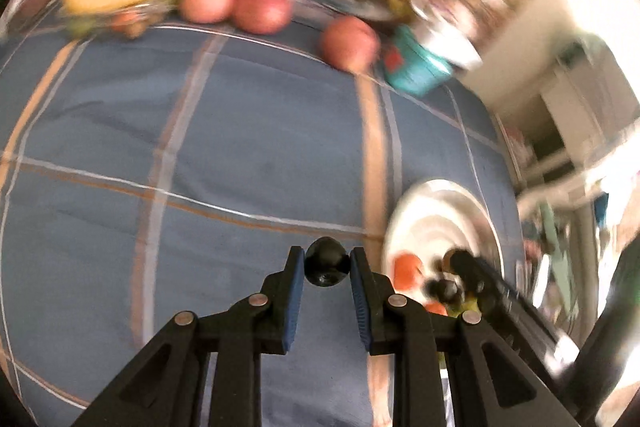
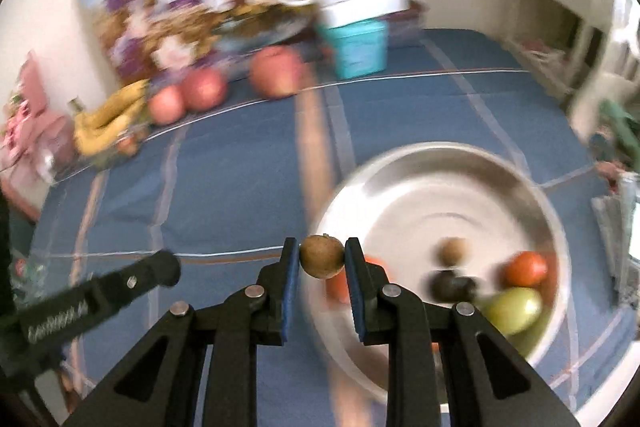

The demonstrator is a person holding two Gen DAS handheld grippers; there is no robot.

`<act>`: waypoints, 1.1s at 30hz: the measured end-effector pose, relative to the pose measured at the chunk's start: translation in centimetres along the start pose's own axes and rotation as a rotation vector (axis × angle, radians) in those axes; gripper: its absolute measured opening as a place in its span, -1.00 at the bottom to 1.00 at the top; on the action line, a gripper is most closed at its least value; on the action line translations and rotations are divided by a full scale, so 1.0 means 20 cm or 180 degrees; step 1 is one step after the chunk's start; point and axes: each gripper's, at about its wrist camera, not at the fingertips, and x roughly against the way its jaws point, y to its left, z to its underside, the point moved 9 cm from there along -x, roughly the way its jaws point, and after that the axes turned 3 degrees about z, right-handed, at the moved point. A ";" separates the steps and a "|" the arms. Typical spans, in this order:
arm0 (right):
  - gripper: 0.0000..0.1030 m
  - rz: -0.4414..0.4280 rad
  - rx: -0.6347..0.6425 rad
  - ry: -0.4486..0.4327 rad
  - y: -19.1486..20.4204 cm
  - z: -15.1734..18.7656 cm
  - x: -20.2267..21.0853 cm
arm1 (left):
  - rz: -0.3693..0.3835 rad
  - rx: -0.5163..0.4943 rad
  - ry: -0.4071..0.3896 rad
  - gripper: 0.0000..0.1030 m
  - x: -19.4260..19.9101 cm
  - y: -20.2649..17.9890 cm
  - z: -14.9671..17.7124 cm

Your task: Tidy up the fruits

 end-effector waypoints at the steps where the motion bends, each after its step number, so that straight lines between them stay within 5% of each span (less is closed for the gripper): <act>1: -0.53 0.0045 -0.0083 0.0024 -0.07 0.01 -0.01 | 0.0022 -0.0106 0.0056 -0.52 -0.03 -0.06 0.03; 7: -0.52 0.0107 -0.0317 0.0176 -0.25 0.07 -0.06 | 0.0199 -0.0413 0.0335 -0.51 -0.20 -0.28 0.17; 12: -0.51 0.0117 -0.0342 0.0211 -0.27 0.08 -0.08 | 0.0286 -0.0310 0.0466 -0.48 -0.26 -0.27 0.21; 17: -0.48 0.0114 -0.0397 0.0196 -0.28 0.07 -0.08 | 0.0337 -0.0211 0.0477 -0.09 -0.25 -0.26 0.21; 21: -0.48 0.0129 -0.0371 0.0218 -0.29 0.09 -0.06 | 0.0333 -0.0165 0.0452 -0.03 -0.21 -0.21 0.21; 23: -0.47 0.0146 -0.0332 0.0234 -0.28 0.11 -0.06 | 0.0229 -0.0109 0.0390 0.32 -0.18 -0.16 0.20; 28: 0.43 0.0178 -0.0295 0.0286 -0.28 0.18 -0.04 | -0.0246 0.0049 0.0251 1.00 -0.11 0.05 0.19; 33: 0.73 0.0145 -0.0196 0.0268 -0.22 0.22 -0.02 | -0.0703 0.0070 0.0116 1.00 -0.01 0.23 0.21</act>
